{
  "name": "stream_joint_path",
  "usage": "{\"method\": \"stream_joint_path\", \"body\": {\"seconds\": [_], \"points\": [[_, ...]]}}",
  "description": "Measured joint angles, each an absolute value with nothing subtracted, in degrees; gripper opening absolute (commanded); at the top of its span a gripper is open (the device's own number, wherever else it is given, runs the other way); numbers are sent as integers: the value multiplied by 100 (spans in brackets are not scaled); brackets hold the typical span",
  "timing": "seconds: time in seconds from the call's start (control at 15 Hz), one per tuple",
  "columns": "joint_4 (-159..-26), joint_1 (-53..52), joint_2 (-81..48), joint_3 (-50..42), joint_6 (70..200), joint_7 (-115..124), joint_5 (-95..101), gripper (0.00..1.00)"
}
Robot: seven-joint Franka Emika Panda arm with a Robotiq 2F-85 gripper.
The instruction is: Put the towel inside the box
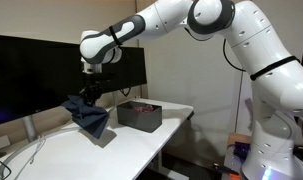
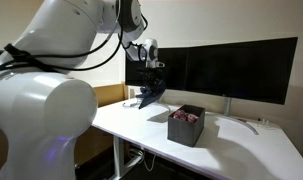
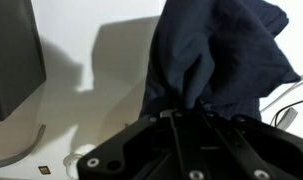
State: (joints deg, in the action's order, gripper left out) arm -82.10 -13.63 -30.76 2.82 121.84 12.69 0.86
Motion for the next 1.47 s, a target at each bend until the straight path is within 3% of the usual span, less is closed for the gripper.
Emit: {"method": "stream_joint_path", "body": {"seconds": [0.07, 0.73, 1.47], "points": [[-8210, -1363, -3076, 282, 12184, 1269, 86, 3], [-8384, -1375, -2994, 351, 12196, 1270, 85, 3], [-10238, -1266, -1559, 362, 12645, 1270, 78, 3]]}}
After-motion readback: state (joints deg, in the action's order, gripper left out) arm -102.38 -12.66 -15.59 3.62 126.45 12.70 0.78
